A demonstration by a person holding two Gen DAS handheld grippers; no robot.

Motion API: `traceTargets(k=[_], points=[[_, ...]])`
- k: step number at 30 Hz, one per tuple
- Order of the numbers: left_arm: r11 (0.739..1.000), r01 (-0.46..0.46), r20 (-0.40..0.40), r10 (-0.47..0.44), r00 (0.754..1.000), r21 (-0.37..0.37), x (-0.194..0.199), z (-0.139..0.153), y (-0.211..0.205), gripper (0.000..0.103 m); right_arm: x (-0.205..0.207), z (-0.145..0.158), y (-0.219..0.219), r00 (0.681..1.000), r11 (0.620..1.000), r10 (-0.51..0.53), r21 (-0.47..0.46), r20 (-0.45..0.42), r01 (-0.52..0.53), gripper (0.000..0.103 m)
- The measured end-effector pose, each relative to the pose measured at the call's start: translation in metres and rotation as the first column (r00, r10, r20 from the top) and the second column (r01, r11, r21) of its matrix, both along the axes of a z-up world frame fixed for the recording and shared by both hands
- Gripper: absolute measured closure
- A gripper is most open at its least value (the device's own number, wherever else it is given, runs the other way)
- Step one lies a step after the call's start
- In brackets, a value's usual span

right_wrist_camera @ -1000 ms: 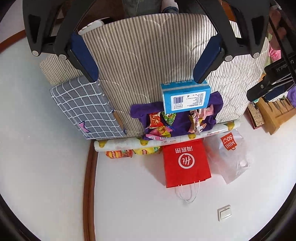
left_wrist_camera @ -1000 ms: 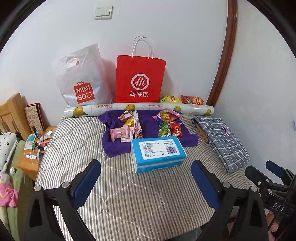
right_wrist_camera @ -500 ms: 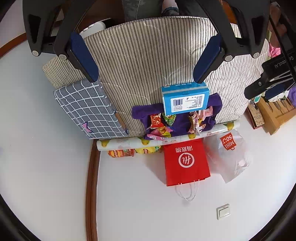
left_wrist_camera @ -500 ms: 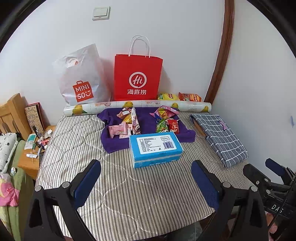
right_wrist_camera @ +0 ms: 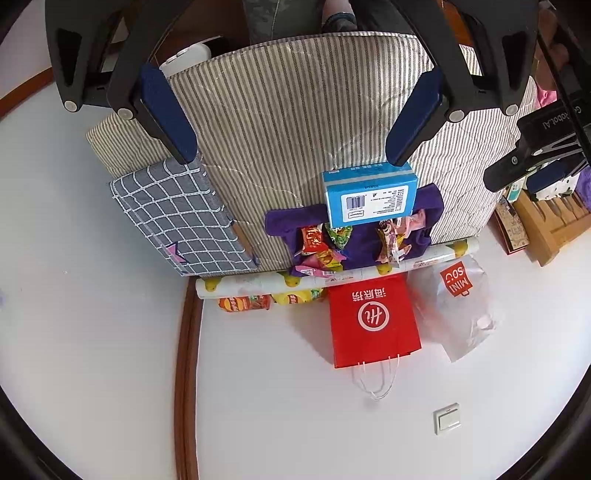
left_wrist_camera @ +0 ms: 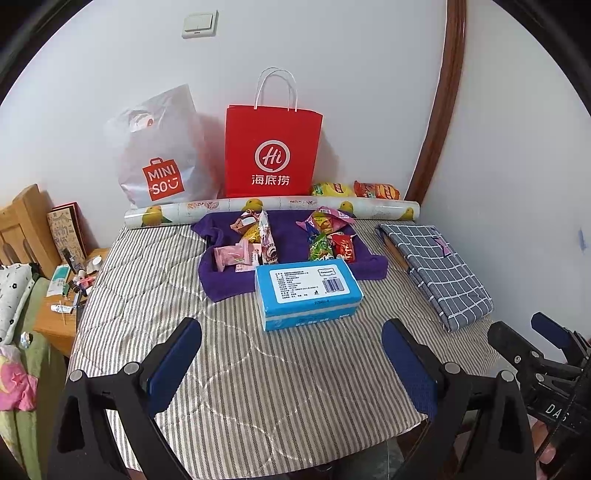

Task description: Organize snacks

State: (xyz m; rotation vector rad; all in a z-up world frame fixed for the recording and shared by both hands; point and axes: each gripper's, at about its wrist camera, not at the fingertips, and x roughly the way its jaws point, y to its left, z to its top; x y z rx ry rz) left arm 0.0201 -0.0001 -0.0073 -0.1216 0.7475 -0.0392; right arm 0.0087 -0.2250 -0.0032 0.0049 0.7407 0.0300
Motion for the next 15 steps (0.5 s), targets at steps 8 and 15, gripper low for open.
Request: traceTargets(k=[8,15], points=[[1.000,-0.001,-0.003,0.001,1.000,-0.001,0.0001,0.0003,0.0001,0.004,-0.0014,0.0018,-0.0011,1.000,1.000,-0.003,-0.001,0.007,0.003,0.002],[1.000,0.003,0.004,-0.003,1.000,0.002,-0.0005,0.0031,-0.0008,0.004,-0.0036,0.0045,0.0008,1.000,1.000,0.001,-0.002,0.015,-0.001,0.002]])
